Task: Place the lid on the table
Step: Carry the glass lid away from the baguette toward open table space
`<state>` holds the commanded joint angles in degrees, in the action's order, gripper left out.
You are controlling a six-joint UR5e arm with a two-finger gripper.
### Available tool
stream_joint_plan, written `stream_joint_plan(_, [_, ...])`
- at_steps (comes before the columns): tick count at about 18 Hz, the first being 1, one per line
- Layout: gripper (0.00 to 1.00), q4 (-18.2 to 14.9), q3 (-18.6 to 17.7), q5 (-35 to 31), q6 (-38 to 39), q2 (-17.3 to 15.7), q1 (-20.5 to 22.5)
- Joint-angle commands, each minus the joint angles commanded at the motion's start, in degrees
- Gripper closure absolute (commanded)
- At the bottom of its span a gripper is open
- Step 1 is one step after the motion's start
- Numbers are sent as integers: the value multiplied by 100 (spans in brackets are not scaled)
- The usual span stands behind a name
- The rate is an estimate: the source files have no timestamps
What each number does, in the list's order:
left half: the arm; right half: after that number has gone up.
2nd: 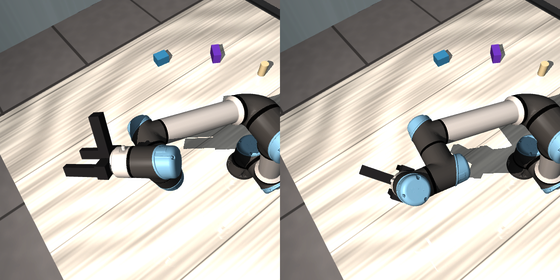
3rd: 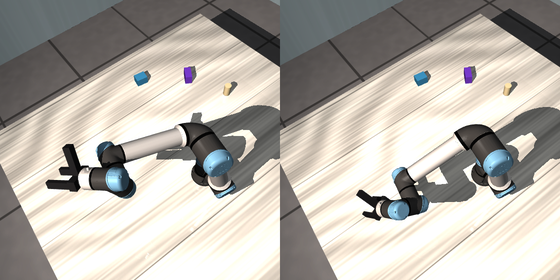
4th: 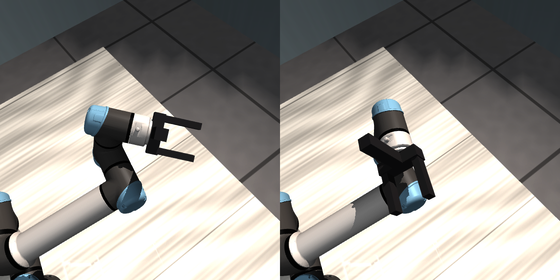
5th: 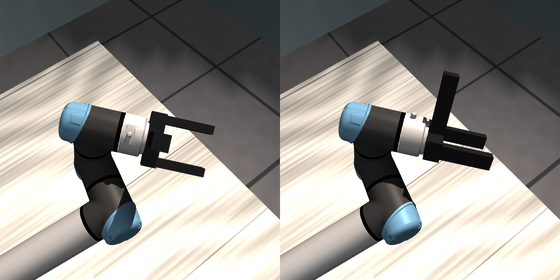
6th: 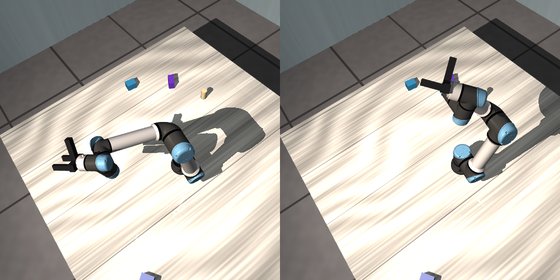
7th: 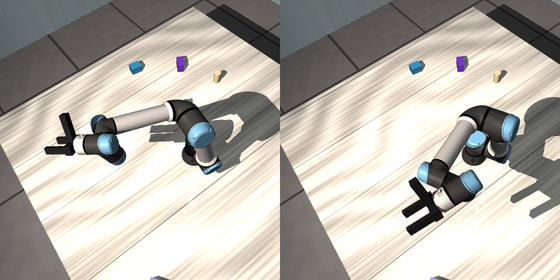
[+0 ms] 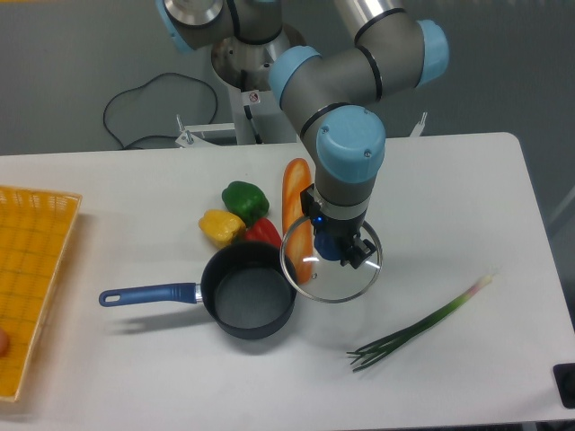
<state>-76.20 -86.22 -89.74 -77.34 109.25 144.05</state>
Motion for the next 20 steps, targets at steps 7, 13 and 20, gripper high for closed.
stream_joint_plan(7, [66,9,0,0,-220,9,193])
stream_joint_plan(13, [66,9,0,9,-527,35,527])
stream_joint_plan(20, [66,61,-9,18,-993,88,923])
